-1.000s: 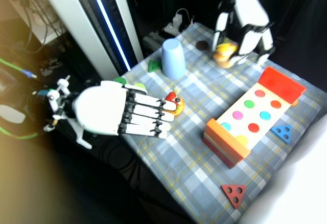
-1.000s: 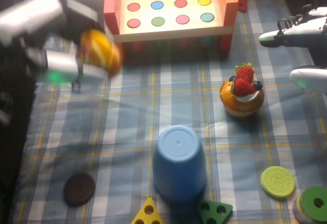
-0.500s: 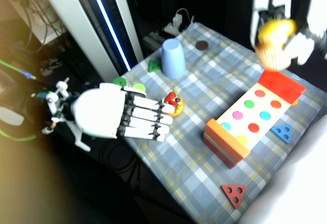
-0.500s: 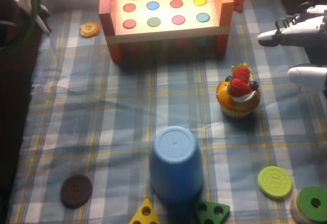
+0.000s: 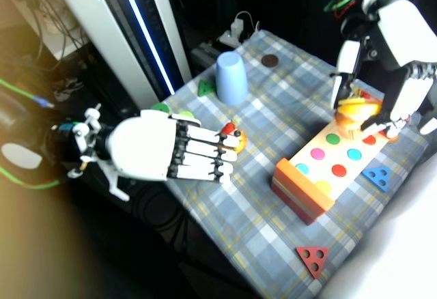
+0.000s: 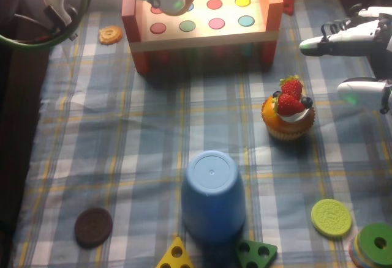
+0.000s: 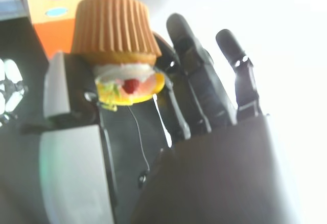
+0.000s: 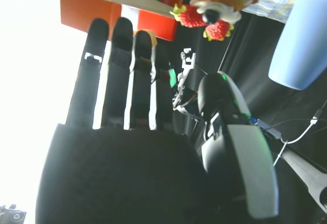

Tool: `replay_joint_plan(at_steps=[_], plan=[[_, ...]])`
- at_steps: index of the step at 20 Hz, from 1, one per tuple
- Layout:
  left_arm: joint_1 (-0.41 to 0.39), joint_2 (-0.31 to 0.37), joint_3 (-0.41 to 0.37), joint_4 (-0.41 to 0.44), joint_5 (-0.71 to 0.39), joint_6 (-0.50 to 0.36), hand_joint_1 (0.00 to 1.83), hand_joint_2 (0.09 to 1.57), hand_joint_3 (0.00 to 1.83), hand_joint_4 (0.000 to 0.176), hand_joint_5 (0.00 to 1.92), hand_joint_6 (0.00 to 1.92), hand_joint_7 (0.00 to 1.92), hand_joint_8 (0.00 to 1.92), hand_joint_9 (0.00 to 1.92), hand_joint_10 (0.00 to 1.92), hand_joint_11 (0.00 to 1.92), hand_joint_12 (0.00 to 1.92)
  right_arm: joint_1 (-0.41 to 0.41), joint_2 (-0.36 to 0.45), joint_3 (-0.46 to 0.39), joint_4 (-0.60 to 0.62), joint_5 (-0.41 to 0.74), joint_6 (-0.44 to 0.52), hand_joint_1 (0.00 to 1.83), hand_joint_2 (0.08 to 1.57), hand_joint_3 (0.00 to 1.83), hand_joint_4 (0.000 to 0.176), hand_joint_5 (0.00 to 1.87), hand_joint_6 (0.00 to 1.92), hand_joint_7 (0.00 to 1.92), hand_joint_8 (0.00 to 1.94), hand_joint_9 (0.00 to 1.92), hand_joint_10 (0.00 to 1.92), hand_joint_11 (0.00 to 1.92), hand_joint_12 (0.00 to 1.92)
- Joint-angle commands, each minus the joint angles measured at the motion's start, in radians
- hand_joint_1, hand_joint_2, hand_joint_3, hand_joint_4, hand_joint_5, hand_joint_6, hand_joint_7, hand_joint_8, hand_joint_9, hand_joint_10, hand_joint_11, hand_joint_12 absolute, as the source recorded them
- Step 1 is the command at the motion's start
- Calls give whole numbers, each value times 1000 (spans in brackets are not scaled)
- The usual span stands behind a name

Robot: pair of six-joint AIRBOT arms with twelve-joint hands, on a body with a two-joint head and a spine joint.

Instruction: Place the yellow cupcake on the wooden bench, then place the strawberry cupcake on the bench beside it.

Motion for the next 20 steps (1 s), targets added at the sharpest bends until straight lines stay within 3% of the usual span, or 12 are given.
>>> replay_joint_plan(at_steps=[1, 4, 5, 6, 7, 10, 11, 13, 14, 16, 18, 20], plan=[[-6, -1, 6, -3, -58, 1, 1192, 1145, 2, 37, 960, 987, 889, 1154, 863, 10, 95, 867, 14, -2, 4, 30, 116, 8, 303, 1418, 2, 30, 365, 0, 537, 1, 603, 1, 256, 860], [2, -8, 7, -4, -44, 24, 1204, 1136, 0, 24, 1000, 937, 881, 1154, 852, 1, 133, 743, 14, -2, 4, 30, 115, 10, 297, 1426, 4, 53, 334, 0, 530, 1, 591, 1, 250, 862], [4, -12, 7, -4, -36, 35, 1029, 1151, 4, 136, 898, 1093, 817, 470, 758, 1, 117, 656, 14, -2, 4, 30, 115, 11, 404, 1421, 0, 53, 342, 3, 550, 5, 613, 6, 261, 876], [5, -15, 7, -4, -32, 40, 1029, 1151, 4, 136, 898, 1093, 817, 470, 758, 1, 117, 656, 14, -2, 5, 30, 115, 11, 404, 1421, 0, 53, 342, 3, 550, 5, 613, 6, 261, 876], [6, -20, 8, -4, -30, 49, 887, 1104, 0, 54, 675, 129, 751, 40, 652, 2, 80, 638, 14, -2, 5, 30, 115, 14, 412, 1417, 0, 63, 333, 0, 548, 2, 607, 2, 235, 869], [9, -30, 13, -4, -22, 54, 857, 1056, 1, 49, 623, 5, 681, 1, 611, 0, 29, 703, 14, -2, 6, 30, 115, 18, 404, 1403, 0, 76, 320, 0, 538, 0, 602, 0, 219, 910], [9, -30, 13, -4, -22, 54, 892, 1016, 0, 71, 579, 1, 658, 0, 593, 0, 5, 704, 15, -2, 7, 30, 115, 19, 405, 1394, 0, 75, 320, 0, 548, 1, 616, 2, 214, 950], [5, -28, 9, -5, -23, 54, 968, 946, 0, 166, 390, 0, 543, 0, 460, 0, 0, 489, 15, -2, 8, 30, 115, 22, 413, 1389, 0, 63, 324, 0, 554, 0, 623, 2, 202, 991], [3, -23, 2, -6, -28, 54, 965, 917, 0, 176, 199, 2, 314, 0, 274, 0, 0, 245, 15, -2, 8, 30, 115, 23, 427, 1383, 0, 61, 332, 2, 559, 1, 626, 2, 200, 996], [1, 4, -36, 2, -56, 54, 977, 905, 0, 176, 154, 0, 226, 0, 210, 0, 0, 196, 16, -2, 8, 31, 115, 24, 455, 1380, 0, 57, 337, 3, 566, 3, 635, 4, 207, 992], [6, 61, -117, 136, -120, -56, 959, 842, 0, 176, 12, 0, 46, 0, 110, 0, 0, 66, 20, -7, 10, 37, 115, 24, 491, 1353, 0, 60, 347, 2, 549, 0, 616, 0, 187, 963], [32, 135, -212, 343, -211, -284, 886, 843, 3, 176, 0, 0, 1, 0, 32, 0, 0, 4, 32, -20, 22, 38, 115, 27, 607, 1293, 0, 48, 366, 5, 552, 1, 602, 1, 155, 955]])
